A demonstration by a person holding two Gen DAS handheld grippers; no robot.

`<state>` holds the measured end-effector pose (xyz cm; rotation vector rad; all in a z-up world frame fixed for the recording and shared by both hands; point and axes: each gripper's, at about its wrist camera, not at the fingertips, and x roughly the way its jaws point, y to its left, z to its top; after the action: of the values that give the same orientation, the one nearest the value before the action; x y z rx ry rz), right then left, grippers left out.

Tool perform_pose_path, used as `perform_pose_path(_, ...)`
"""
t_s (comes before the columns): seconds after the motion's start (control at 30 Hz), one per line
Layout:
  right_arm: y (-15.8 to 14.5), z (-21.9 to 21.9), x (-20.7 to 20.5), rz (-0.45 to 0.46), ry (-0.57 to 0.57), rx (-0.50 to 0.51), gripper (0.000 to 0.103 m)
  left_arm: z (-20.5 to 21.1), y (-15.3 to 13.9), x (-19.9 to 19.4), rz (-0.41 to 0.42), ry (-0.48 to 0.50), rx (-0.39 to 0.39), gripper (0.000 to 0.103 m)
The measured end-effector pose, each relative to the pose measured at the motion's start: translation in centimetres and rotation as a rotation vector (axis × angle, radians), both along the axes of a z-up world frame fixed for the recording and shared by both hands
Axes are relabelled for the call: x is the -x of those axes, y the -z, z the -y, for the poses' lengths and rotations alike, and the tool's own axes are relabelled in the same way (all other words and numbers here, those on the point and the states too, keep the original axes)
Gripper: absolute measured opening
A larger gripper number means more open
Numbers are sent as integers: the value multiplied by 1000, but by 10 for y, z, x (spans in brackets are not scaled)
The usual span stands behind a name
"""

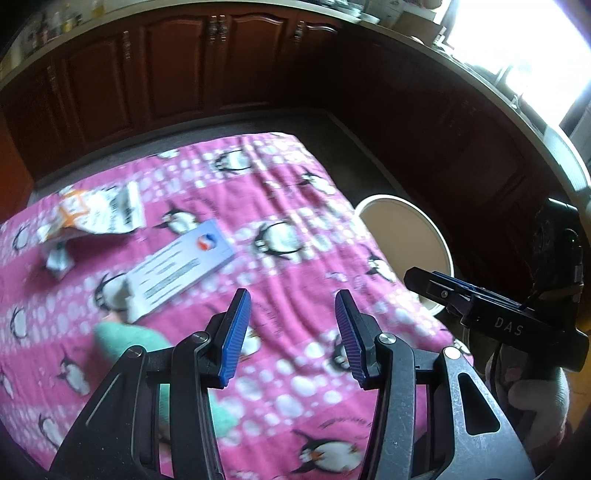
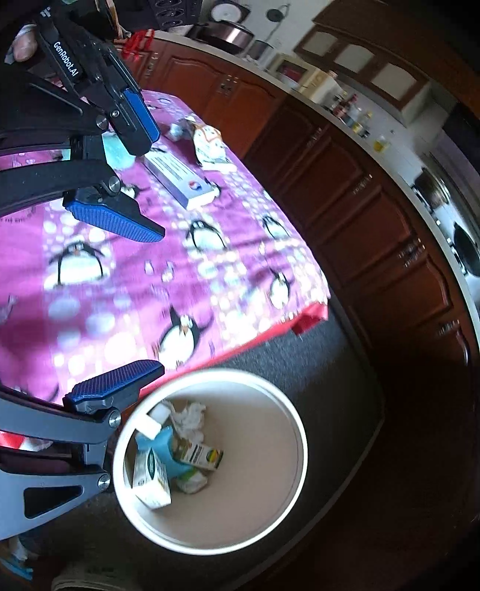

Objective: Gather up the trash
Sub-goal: 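Move both tools back over the table toward the green sock and medicine box, then grasp the green fuzzy sock with the left tool while the right tool reaches the medicine box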

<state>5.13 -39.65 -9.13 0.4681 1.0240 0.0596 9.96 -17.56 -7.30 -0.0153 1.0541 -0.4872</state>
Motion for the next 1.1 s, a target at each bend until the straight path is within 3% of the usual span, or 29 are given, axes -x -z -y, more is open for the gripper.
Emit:
perform_pose_path(0.13,1,-19,-3,-5,-40,-5,64,-28,1,3,-11,-45,10,54)
perform_pose_path(0.57,5,-72,-7,-22,-156,-2,68,-105,18,12,-72,-194,-4,56)
perform_pose_path(1.1,10,-92,-8,-44,-203,6,70,-110,42,12,-135,-239,19,57)
